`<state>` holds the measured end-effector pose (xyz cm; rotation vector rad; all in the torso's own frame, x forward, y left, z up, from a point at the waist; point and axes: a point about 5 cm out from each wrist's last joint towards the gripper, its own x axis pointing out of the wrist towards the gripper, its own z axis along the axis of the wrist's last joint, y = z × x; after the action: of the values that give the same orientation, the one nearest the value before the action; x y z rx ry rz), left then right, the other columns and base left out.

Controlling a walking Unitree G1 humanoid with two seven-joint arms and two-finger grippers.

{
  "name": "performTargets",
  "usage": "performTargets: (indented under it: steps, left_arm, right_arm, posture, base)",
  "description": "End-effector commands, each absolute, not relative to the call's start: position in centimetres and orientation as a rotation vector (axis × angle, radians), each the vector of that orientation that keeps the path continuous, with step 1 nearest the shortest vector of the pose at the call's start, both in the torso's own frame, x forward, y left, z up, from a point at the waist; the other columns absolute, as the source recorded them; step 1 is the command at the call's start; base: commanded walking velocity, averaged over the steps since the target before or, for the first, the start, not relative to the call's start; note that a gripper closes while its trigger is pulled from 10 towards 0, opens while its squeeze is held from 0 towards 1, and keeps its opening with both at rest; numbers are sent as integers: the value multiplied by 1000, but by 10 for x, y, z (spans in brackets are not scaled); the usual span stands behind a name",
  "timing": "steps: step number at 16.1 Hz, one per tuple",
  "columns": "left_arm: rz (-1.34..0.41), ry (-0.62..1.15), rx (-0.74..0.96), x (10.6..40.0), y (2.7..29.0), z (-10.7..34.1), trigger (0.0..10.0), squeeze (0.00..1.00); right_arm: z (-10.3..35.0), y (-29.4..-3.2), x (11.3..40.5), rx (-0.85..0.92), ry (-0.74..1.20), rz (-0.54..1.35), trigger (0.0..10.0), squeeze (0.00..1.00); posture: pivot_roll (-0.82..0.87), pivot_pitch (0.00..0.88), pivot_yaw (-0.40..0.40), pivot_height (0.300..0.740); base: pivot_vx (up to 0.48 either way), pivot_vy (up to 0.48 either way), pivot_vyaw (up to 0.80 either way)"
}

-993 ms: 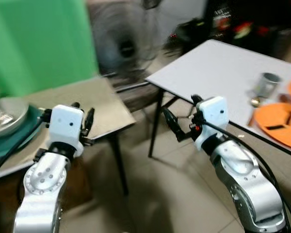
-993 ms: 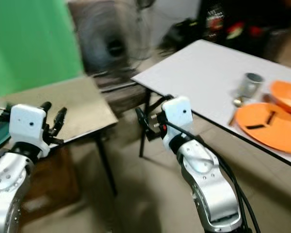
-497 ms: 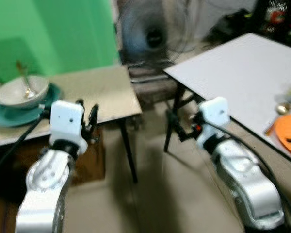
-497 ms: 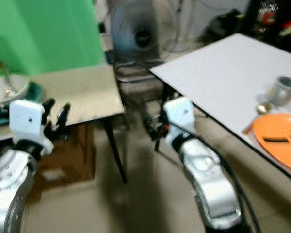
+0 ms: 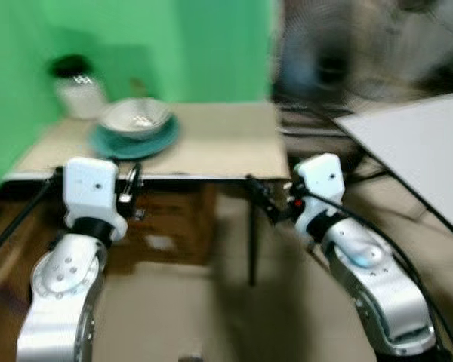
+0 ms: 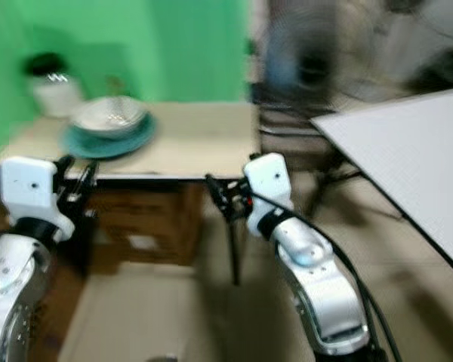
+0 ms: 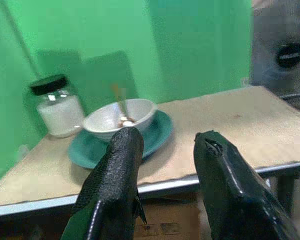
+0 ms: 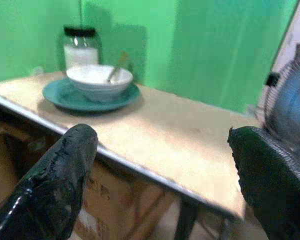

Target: Setting the table

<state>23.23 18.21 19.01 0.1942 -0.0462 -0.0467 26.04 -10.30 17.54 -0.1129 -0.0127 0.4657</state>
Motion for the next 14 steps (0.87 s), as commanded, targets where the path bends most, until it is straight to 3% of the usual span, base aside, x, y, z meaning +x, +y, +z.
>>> performTargets:
  steps: [1,9,14]
  left_arm:
    - [-46,-44,197,233,183,192,10000,0]
    - [-61,-33,218,232,184,192,10000,0]
    - [-76,-27,218,227,178,190,10000,0]
  right_arm:
    - [177,-103,261,-108,-21,463,10000,0]
    - [175,-101,263,-108,-25,466,10000,0]
    - [174,-90,255,-140,-33,600,10000,0]
  posture:
    - [-3,19,60,740]
    - [8,18,58,740]
    - [16,8,60,740]
  base:
    - [390,0,800]
    - [384,0,0]
    - [364,0,800]
